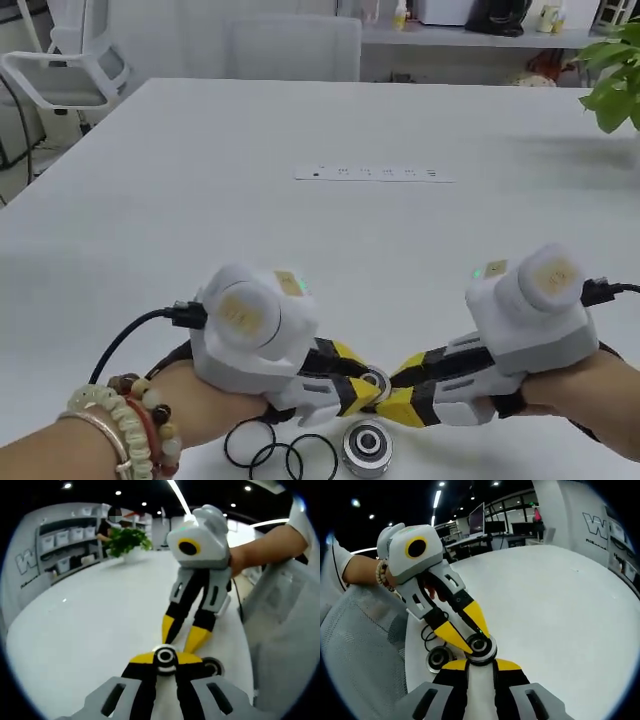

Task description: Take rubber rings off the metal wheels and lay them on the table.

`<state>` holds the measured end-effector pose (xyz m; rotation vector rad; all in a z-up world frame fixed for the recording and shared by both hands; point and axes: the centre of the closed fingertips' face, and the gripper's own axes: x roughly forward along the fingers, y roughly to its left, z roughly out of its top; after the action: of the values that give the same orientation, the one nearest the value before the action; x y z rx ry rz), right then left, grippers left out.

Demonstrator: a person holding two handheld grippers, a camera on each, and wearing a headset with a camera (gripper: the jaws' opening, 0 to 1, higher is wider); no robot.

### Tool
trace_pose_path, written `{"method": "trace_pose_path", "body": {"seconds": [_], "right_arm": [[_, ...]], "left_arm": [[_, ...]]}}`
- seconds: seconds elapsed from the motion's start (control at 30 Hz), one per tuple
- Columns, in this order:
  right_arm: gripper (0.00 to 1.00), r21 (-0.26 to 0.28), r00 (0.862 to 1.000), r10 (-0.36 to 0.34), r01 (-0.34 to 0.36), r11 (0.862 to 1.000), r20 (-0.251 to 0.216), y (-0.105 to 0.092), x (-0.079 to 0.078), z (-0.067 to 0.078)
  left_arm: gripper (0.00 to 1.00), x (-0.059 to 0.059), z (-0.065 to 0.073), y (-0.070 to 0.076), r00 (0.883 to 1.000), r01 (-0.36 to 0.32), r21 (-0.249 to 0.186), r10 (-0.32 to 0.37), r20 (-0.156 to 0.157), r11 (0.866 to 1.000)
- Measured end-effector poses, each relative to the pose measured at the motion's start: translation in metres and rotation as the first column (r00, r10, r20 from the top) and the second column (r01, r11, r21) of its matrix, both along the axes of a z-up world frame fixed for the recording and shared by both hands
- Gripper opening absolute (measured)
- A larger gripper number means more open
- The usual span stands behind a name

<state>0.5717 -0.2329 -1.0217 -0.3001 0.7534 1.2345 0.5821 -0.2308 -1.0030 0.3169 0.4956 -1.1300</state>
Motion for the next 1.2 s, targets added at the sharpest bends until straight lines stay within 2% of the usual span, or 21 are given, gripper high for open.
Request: {"method": "trace_pose_path", "body": {"seconds": [0.03,0.07,0.1,0.13,0.23,0.33,0.43,0.6,0.77,0.83,0.87,0.9,0.97,1.07,1.2], "right_arm": [[0.11,-0.026,1.000,0.010,-0.010,1.000,0.013,-0.003,0.000,-0.002],[0.07,-0.027,0.999,0.031,-0.030,0.999,0.034,-0.004,0.001,-0.002],[0.03,-0.018,1.000,0.001,-0.001,1.000,0.011,-0.005,0.000,-0.002],[0.01,-0.011,1.000,-0.013,0.013,1.000,0.014,-0.006,0.002,-0.001],[0.01,-0.017,1.000,-0.001,0.002,1.000,0.028,-0.005,0.001,0.001],[0.00,-0.026,1.000,-0.019,0.020,0.999,0.024,-0.005,0.003,0.000],[0.00,-0.014,0.990,-0.120,0.120,0.993,-0.079,-0.007,0.004,-0.001],[0.00,0.023,0.969,-0.199,0.204,0.979,-0.149,-0.010,0.009,0.001],[0.00,0.058,0.954,-0.232,0.247,0.967,-0.191,-0.011,0.013,0.004],[0.00,0.093,0.943,-0.248,0.274,0.957,-0.224,-0.008,0.014,0.008],[0.00,0.128,0.934,-0.253,0.291,0.948,-0.254,-0.005,0.015,0.013],[0.00,0.106,0.930,-0.262,0.296,0.949,-0.257,-0.008,0.016,0.011],[0.00,0.103,0.938,-0.254,0.285,0.953,-0.237,-0.006,0.015,0.010],[0.00,0.098,0.941,-0.250,0.277,0.956,-0.227,-0.003,0.016,0.012],[0.00,0.103,0.936,-0.254,0.285,0.953,-0.242,-0.003,0.017,0.014]], "left_arm": [[0.15,0.000,0.000,0.000,1.000,0.000,-0.002,0.000,0.001,1.000],[0.15,0.000,0.000,0.000,1.000,-0.002,-0.002,0.002,0.002,1.000],[0.15,0.001,0.000,0.000,1.000,-0.002,-0.003,0.002,0.002,1.000],[0.15,0.001,0.000,0.000,1.000,-0.003,-0.004,0.003,0.002,1.000],[0.15,0.001,0.000,0.000,1.000,-0.007,-0.005,0.007,0.001,1.000],[0.15,0.001,0.000,0.000,1.000,-0.009,-0.005,0.009,0.001,1.000],[0.15,0.001,0.000,0.000,1.000,-0.006,-0.007,0.007,0.002,1.000],[0.14,0.002,0.001,0.002,1.000,-0.010,-0.010,0.010,0.004,1.000],[0.14,0.003,0.001,0.001,1.000,-0.003,-0.004,0.003,0.012,1.000],[0.14,0.003,0.001,0.002,1.000,-0.003,-0.001,0.003,0.015,1.000],[0.14,0.003,0.001,0.002,1.000,-0.005,-0.001,0.005,0.014,1.000],[0.14,0.003,0.001,0.002,1.000,-0.006,-0.001,0.006,0.015,1.000],[0.14,0.003,0.001,0.002,1.000,-0.004,0.001,0.004,0.016,1.000],[0.14,0.003,0.001,0.003,1.000,-0.004,0.007,0.004,0.022,1.000],[0.13,0.004,0.001,0.003,1.000,-0.009,0.015,0.009,0.021,1.000]]}}
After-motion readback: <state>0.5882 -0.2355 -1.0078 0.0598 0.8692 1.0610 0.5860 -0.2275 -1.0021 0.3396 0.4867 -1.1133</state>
